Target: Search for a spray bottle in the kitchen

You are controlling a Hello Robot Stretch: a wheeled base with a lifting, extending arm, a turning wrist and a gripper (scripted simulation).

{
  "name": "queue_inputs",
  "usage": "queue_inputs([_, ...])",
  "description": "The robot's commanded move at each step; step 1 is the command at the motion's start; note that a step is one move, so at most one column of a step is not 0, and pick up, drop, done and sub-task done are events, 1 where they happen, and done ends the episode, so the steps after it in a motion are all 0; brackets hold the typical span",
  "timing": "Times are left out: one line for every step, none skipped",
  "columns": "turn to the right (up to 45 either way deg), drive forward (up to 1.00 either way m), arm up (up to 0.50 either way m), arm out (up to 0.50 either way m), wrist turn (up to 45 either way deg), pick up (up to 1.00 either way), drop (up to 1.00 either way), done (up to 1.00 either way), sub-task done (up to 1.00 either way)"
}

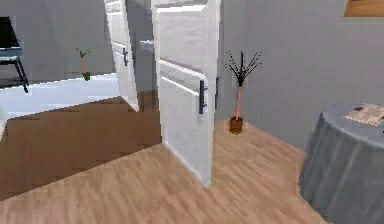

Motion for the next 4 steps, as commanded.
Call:
queue_inputs([0.0, 0.05, 0.0, 0.0, 0.0, 0.0, 0.0, 0.0, 0.0])
queue_inputs([-27.0, 0.0, 0.0, 0.0, 0.0, 0.0, 0.0, 0.0, 0.0])
queue_inputs([0.0, 1.0, 0.0, 0.0, 0.0, 0.0, 0.0, 0.0, 0.0])
queue_inputs([0.0, 1.0, 0.0, 0.0, 0.0, 0.0, 0.0, 0.0, 0.0])
